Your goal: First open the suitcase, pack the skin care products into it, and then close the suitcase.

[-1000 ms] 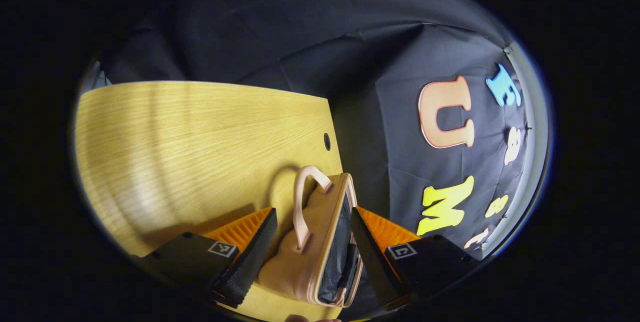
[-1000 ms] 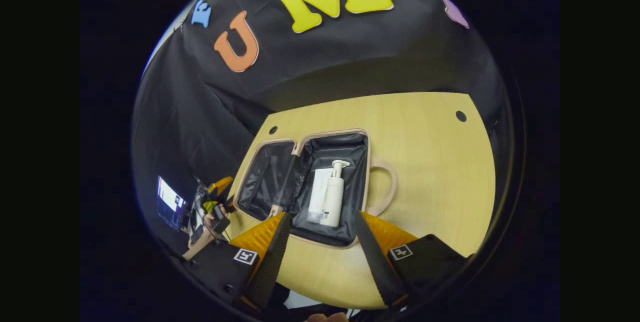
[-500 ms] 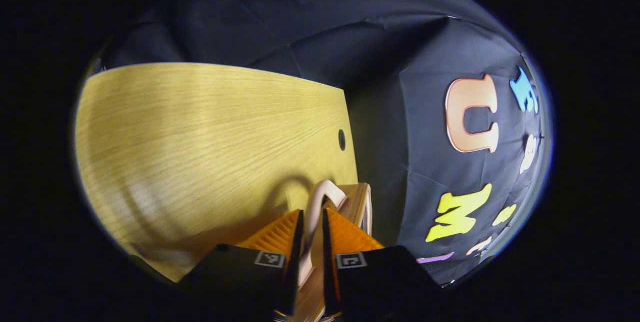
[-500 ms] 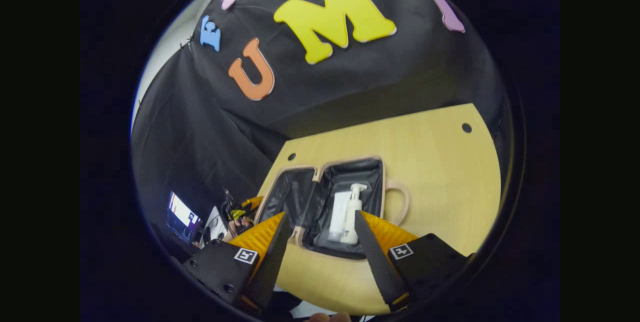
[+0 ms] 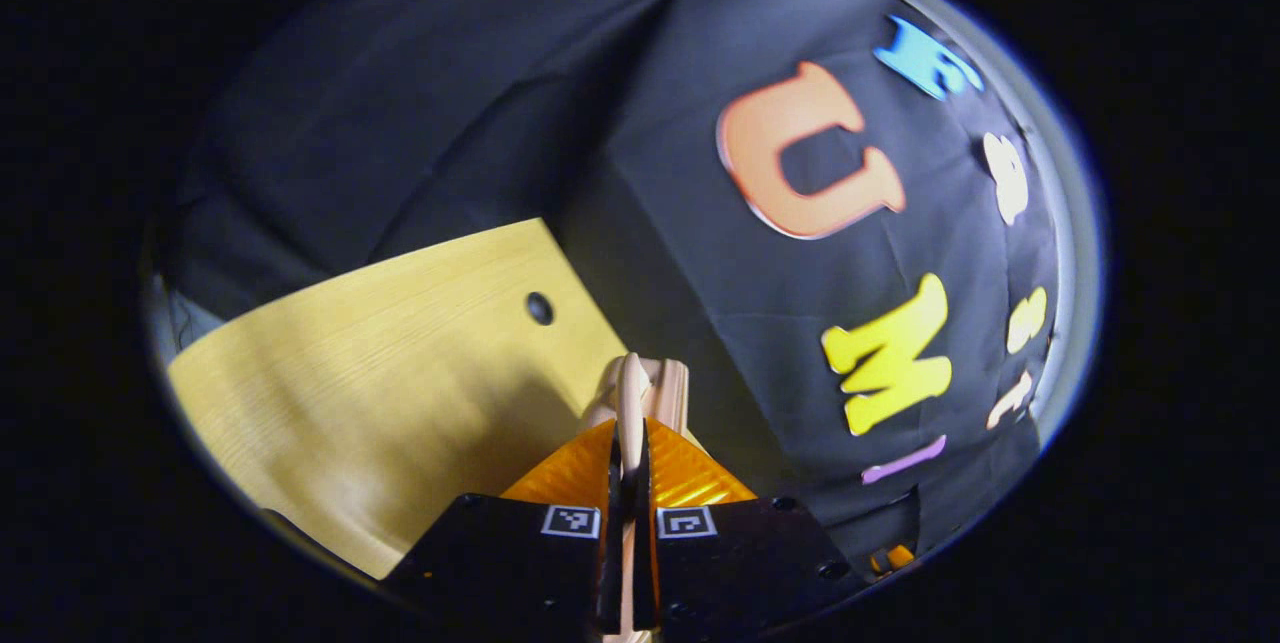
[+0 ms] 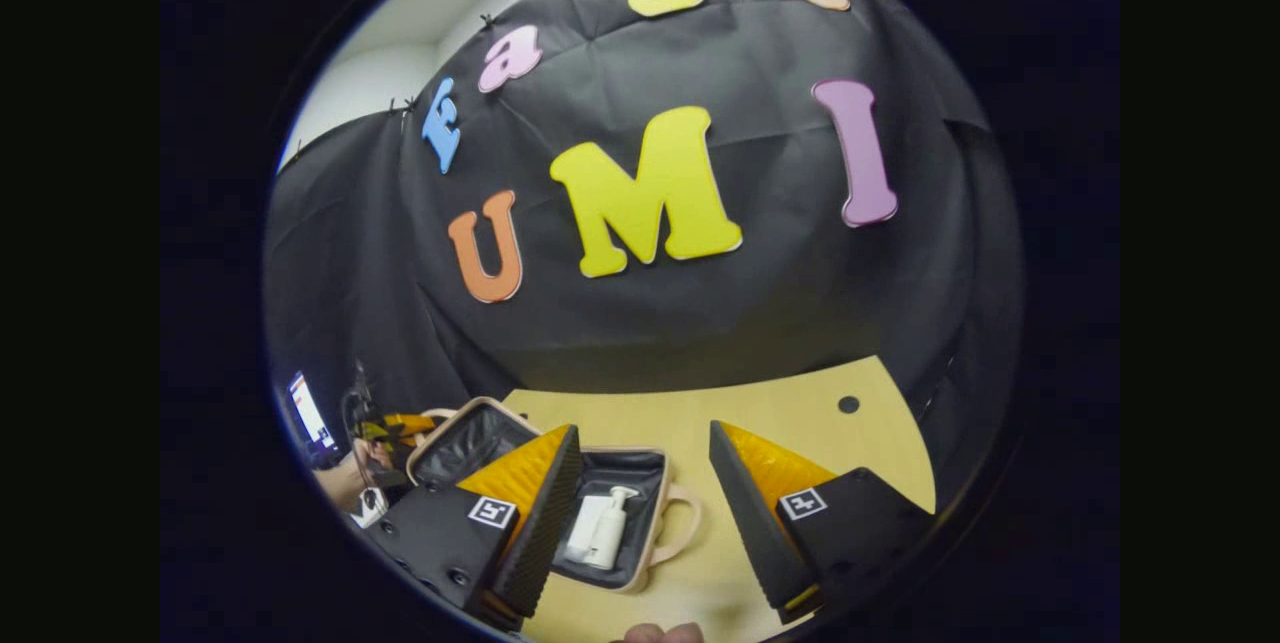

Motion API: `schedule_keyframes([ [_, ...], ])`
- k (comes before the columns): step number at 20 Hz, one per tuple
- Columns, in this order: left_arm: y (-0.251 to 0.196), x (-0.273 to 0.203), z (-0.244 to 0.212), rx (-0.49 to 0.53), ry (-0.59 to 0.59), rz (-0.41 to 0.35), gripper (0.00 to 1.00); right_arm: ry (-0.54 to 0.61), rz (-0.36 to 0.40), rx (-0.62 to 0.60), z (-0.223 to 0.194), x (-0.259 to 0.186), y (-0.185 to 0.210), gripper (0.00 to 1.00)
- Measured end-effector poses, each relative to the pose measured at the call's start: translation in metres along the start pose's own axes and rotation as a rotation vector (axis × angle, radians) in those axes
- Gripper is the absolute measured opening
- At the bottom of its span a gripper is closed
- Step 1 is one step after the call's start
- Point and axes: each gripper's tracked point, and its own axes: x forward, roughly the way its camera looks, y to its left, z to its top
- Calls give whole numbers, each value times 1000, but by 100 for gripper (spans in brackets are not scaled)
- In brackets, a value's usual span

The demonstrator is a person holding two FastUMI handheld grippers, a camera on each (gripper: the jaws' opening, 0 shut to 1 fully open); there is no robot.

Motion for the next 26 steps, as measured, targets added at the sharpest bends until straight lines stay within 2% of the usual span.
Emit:
schedule_keyframes([
  [3,-83,-4,-26,122,2,-56,7,-62,-57,-39,12,-24,-30,77],
  [6,-149,0,-81,256,23,-99,7,-171,-140,-134,36,-50,-56,77],
  [8,-185,3,-124,360,37,-111,7,-212,-192,-165,42,-67,-71,76],
  [11,-221,31,-194,495,60,-108,7,-225,-226,-150,39,-86,-89,77],
  [14,-231,55,-257,585,105,-89,7,-201,-274,-128,29,-100,-118,77],
  [15,-231,62,-274,609,115,-87,7,-195,-290,-129,26,-108,-128,72],
  [16,-227,67,-291,631,128,-81,7,-189,-310,-129,25,-116,-137,77],
  [19,-219,84,-336,690,177,-58,7,-176,-369,-123,22,-135,-165,77],
  [23,-201,108,-384,825,233,10,7,-149,-418,-117,17,-151,-190,77],
  [26,-181,118,-413,945,274,93,7,-138,-438,-126,17,-159,-204,77],
])
